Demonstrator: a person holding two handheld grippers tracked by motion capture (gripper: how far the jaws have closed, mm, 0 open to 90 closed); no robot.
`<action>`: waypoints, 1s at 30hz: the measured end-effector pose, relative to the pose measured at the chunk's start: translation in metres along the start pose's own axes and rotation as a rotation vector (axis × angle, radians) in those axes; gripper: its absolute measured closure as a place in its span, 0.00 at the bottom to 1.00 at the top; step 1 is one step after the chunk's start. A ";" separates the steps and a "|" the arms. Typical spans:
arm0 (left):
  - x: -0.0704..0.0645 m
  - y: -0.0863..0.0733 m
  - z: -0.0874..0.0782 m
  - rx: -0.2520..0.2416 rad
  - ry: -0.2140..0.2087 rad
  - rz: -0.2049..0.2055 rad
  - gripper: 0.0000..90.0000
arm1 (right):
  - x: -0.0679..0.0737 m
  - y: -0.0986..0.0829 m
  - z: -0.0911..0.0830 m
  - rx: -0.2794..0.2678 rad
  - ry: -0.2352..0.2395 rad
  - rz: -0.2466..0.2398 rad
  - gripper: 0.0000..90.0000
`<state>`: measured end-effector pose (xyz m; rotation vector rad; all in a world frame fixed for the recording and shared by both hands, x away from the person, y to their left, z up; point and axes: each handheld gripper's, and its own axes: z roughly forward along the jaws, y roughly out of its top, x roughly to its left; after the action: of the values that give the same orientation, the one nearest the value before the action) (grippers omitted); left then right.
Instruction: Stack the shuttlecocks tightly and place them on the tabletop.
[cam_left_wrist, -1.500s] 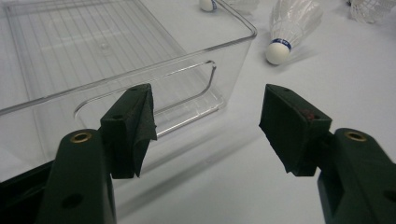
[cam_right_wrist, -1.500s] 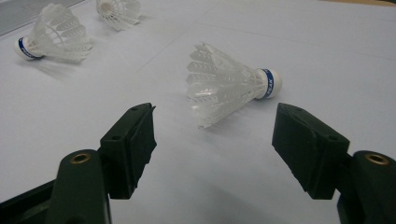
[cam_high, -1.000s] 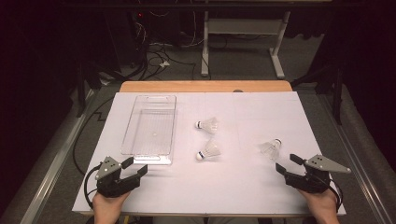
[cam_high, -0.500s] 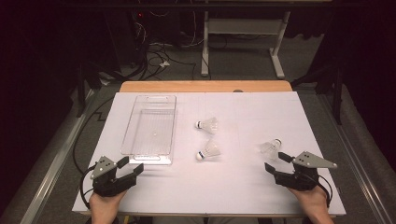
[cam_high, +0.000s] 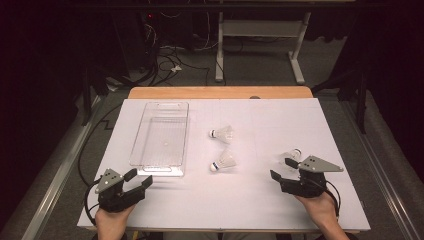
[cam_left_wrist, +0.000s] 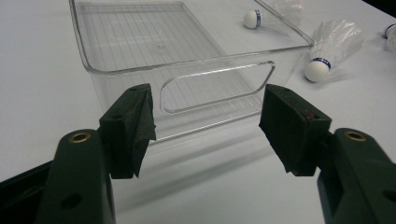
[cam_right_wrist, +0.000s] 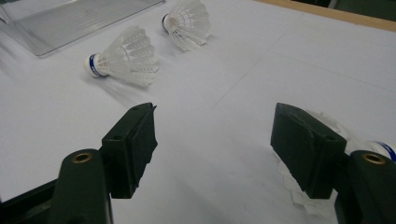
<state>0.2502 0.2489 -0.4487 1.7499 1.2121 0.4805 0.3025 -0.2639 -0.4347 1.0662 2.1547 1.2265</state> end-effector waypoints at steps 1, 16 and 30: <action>0.000 0.000 0.000 0.000 -0.001 0.000 0.40 | 0.001 0.002 0.003 0.008 -0.011 0.000 0.36; -0.001 0.000 0.001 0.003 0.004 0.005 0.40 | 0.016 0.020 0.037 0.062 0.052 0.035 0.41; 0.001 0.000 0.003 0.022 0.008 -0.005 0.40 | 0.032 0.034 0.065 0.142 0.143 0.029 0.46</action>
<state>0.2529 0.2479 -0.4505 1.7654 1.2311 0.4731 0.3413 -0.1937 -0.4388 1.1003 2.3736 1.2109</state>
